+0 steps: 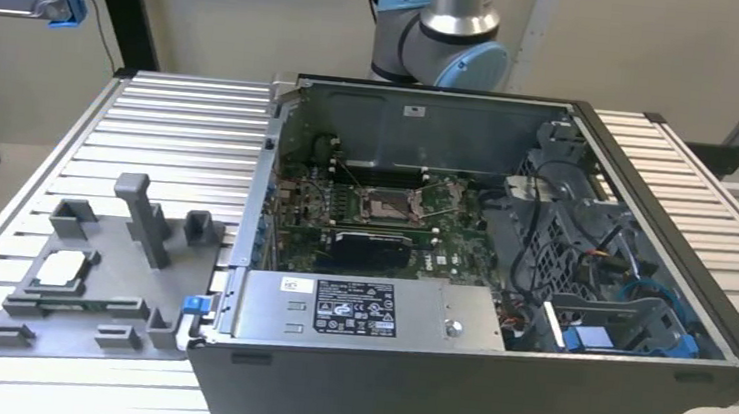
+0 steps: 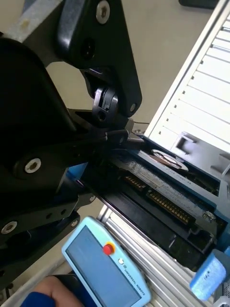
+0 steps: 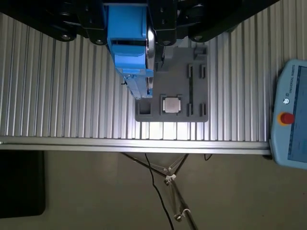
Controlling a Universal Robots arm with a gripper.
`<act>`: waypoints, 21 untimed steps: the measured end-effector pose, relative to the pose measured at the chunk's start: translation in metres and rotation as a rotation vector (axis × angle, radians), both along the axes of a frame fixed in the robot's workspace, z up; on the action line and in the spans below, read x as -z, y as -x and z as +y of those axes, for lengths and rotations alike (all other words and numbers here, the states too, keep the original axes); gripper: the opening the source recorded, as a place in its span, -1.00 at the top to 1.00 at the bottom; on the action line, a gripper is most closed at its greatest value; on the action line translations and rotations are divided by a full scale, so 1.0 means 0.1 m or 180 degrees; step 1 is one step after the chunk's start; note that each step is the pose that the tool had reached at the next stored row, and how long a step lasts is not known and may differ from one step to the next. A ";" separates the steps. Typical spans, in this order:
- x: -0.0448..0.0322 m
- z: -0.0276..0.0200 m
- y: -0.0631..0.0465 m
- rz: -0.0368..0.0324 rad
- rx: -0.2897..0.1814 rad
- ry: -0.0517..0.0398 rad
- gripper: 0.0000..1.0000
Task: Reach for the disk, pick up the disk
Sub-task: 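Pick up the disk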
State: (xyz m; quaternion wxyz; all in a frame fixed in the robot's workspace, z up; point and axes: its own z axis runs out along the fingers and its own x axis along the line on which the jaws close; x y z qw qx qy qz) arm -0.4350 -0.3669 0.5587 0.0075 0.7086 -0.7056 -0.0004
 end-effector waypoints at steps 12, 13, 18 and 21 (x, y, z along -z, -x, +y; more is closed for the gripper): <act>0.013 0.000 -0.16 -0.0002 0.0000 0.0006 1.00; 0.015 0.000 -0.20 -0.0002 0.0000 0.0005 1.00; 0.021 0.000 -0.43 -0.0002 0.0000 0.0006 1.00; 0.027 0.000 -0.55 -0.0002 0.0000 0.0005 1.00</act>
